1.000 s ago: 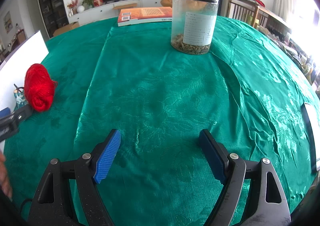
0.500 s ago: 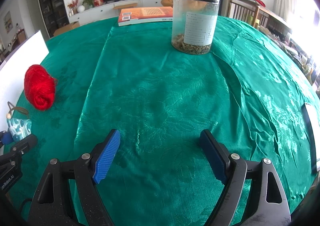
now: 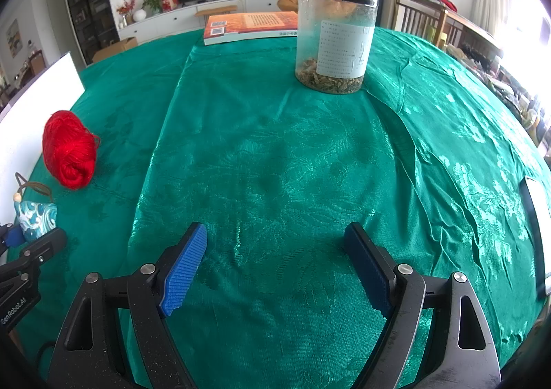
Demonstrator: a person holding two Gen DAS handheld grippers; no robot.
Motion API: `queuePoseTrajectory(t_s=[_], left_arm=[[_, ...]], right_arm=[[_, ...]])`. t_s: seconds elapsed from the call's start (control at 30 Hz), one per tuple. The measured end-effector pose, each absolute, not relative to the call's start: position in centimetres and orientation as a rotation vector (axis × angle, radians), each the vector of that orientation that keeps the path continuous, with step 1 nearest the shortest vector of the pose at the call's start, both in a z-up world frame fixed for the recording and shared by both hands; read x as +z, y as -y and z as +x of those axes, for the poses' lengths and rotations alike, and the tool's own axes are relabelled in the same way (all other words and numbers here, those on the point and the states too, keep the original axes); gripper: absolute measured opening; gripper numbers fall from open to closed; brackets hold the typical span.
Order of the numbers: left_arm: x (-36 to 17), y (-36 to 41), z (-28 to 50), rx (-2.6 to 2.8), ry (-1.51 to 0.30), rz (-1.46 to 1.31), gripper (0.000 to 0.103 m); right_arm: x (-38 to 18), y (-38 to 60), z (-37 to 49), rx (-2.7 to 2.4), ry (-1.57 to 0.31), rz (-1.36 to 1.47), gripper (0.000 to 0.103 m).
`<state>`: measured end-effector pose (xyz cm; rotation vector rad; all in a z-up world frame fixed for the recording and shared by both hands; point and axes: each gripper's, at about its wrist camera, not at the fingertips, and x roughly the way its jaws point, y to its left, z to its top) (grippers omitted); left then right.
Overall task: Organize soft objects
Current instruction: 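Grasp the red yarn ball with the right tool while the left tool holds the ornament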
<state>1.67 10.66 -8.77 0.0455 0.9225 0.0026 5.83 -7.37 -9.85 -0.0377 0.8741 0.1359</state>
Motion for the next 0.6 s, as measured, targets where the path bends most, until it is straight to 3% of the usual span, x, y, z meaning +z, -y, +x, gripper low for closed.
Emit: queuePoseTrajectory(t_s=[0.2,0.37,0.6], left_arm=[[-8.6,-10.9,1.6,0.005,-0.936,0.023,0.041],[-8.4,-12.6,0.9,0.016,-0.946,-0.077,0.041],[-8.2,-14.7,-0.4,0.054,-0.940,-0.143,0.041]], right_arm=[[-9.1,7.2,5.9,0.257,-0.861,0.033,0.084],[-4.2,1.8,7.6,0.584,-0.773,-0.025,0.084],[-4.5,-9.3,12.8,0.832,-0.944,-0.113,0.081]])
